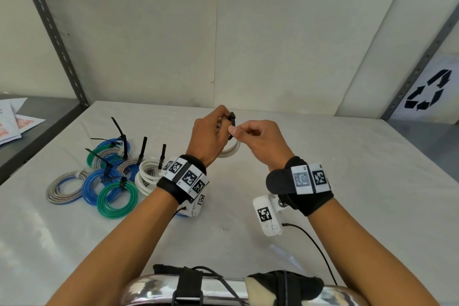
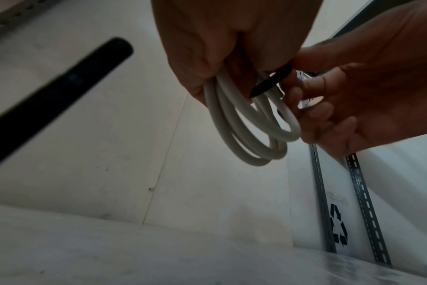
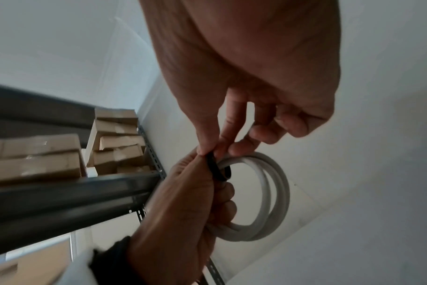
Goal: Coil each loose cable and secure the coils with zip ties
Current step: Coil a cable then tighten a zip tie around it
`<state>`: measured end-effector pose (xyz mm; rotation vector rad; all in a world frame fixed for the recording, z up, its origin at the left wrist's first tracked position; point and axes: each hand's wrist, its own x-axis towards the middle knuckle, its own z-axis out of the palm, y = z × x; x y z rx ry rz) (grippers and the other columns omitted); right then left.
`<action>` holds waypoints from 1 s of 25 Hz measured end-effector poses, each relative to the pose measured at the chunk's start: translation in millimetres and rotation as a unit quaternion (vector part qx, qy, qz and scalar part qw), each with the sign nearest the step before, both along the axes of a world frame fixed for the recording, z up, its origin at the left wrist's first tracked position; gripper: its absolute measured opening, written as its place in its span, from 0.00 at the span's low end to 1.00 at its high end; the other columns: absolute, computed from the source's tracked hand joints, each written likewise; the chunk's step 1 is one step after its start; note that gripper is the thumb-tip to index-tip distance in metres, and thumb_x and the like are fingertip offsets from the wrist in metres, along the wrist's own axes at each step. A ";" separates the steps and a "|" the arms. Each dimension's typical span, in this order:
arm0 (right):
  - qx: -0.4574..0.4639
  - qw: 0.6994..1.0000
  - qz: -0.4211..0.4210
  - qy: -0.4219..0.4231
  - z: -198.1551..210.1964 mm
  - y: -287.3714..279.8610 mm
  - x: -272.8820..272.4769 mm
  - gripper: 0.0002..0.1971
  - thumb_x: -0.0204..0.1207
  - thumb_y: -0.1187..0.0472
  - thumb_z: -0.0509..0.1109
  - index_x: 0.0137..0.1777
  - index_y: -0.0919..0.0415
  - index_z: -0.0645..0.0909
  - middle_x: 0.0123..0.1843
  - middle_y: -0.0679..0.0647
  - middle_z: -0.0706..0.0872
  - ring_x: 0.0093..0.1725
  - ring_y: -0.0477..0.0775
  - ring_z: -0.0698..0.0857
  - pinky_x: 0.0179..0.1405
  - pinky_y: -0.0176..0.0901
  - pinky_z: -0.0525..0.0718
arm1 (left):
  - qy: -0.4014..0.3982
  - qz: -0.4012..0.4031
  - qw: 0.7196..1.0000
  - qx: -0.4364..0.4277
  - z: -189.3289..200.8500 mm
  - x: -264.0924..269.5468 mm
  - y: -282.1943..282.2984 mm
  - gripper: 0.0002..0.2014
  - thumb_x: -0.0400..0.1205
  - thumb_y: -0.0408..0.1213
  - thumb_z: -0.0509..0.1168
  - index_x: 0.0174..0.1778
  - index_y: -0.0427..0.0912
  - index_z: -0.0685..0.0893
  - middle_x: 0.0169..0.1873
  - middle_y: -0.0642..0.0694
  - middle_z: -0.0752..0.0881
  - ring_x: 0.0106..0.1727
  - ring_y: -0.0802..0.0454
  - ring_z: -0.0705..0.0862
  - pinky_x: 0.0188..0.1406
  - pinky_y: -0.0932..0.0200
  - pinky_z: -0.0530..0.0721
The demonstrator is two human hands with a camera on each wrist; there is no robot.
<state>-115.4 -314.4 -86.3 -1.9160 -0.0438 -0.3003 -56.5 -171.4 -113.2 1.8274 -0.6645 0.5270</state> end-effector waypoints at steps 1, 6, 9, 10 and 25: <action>0.017 1.000 0.003 -0.005 0.4 0.6 -0.7 0.11 0.78 0.55 0.78 0.46 0.64 0.92 0.41 0.54 0.92 0.41 0.44 0.87 0.48 0.34 0.84 | -0.009 -0.001 1.000 0.003 0.9 -1.2 1.0 0.08 0.84 0.33 0.56 0.45 0.41 0.81 0.31 0.47 0.86 0.30 0.45 0.84 0.32 0.46 0.84; 0.120 0.991 0.011 0.053 6.1 -4.2 -6.0 0.11 0.82 0.56 0.73 0.45 0.64 0.88 0.30 0.41 0.86 0.29 0.31 0.80 0.32 0.22 0.75 | -0.061 -0.027 0.996 0.063 3.2 -3.6 5.9 0.08 0.85 0.33 0.57 0.47 0.45 0.82 0.29 0.49 0.85 0.29 0.44 0.81 0.32 0.46 0.81; 0.124 0.989 0.009 0.079 10.9 -9.4 -7.2 0.11 0.81 0.52 0.75 0.39 0.56 0.88 0.30 0.39 0.84 0.32 0.37 0.78 0.31 0.27 0.72 | -0.070 -0.039 0.993 0.084 3.4 -5.8 4.3 0.08 0.84 0.32 0.57 0.47 0.43 0.81 0.29 0.52 0.85 0.29 0.45 0.80 0.33 0.48 0.80; 0.137 0.987 -0.007 0.079 10.7 -11.0 -4.9 0.11 0.80 0.51 0.76 0.39 0.55 0.88 0.31 0.41 0.84 0.34 0.40 0.77 0.32 0.30 0.71 | -0.068 -0.044 0.993 0.083 3.8 -7.4 2.9 0.08 0.84 0.31 0.56 0.47 0.42 0.81 0.30 0.52 0.85 0.29 0.45 0.81 0.34 0.49 0.81; 0.197 0.975 -0.100 -0.001 24.3 -0.8 20.7 0.02 0.83 0.65 0.72 0.48 0.61 0.82 0.39 0.55 0.90 0.34 0.49 0.90 0.23 0.32 0.76 | 0.098 -0.077 0.992 -0.018 2.7 -14.4 -12.0 0.12 0.82 0.31 0.55 0.36 0.40 0.80 0.25 0.55 0.78 0.26 0.55 0.72 0.29 0.53 0.70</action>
